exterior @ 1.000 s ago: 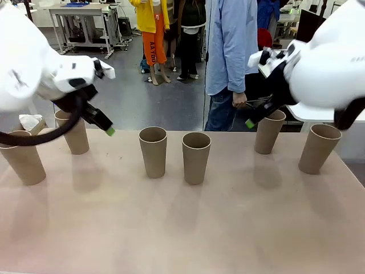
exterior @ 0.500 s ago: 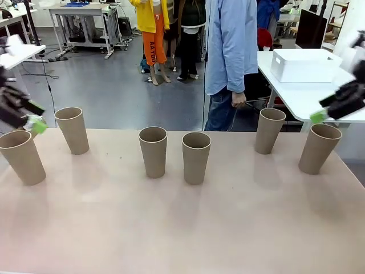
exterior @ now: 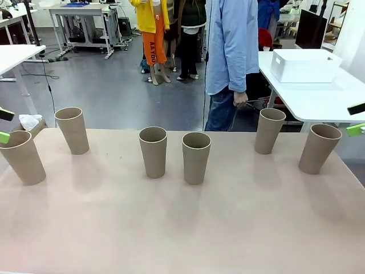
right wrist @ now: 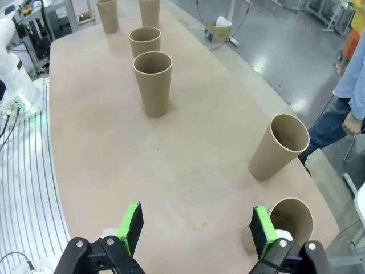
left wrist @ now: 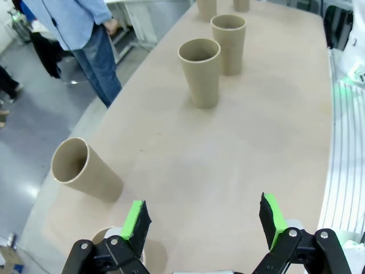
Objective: Stack the cups and store them in the basket.
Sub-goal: Pick up two Reusable plastic cups , one in each hand.
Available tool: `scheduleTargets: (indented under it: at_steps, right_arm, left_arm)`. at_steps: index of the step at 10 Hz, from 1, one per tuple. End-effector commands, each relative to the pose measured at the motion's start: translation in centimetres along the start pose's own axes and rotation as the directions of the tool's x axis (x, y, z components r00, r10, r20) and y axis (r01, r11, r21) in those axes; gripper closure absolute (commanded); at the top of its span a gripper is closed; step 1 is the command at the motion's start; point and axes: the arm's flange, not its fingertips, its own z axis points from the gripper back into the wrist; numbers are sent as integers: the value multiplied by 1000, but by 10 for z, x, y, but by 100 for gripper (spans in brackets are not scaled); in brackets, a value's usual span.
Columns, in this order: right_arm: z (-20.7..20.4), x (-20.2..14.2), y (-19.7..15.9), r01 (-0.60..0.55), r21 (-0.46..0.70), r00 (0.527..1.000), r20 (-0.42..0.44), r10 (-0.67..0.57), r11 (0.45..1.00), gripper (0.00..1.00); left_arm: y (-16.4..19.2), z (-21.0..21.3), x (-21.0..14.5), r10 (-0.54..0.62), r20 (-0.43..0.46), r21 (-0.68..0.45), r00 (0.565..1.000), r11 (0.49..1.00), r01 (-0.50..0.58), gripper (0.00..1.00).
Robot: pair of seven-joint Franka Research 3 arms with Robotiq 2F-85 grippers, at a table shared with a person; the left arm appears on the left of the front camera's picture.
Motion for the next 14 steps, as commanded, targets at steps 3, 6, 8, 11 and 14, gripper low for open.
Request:
scheduleTargets:
  at_steps: [3,6,8,11,14]
  right_arm:
    - [-15,-36,36,-36,1,997,69,35,999,0]
    - [6,-9,-3,-16,2,999,40,16,1000,0]
    - [6,-9,-3,-16,2,999,40,16,1000,0]
    - [6,-9,-3,-16,2,999,40,16,1000,0]
    - [6,-9,-3,-16,2,999,40,16,1000,0]
  left_arm:
    - [-40,-27,-12,-9,90,63,996,998,4,0]
    - [3,4,-1,-15,69,37,998,999,12,0]
    - [3,4,-1,-15,69,37,998,999,12,0]
    - [3,4,-1,-15,69,37,998,999,12,0]
    - [3,4,-1,-15,69,37,998,999,12,0]
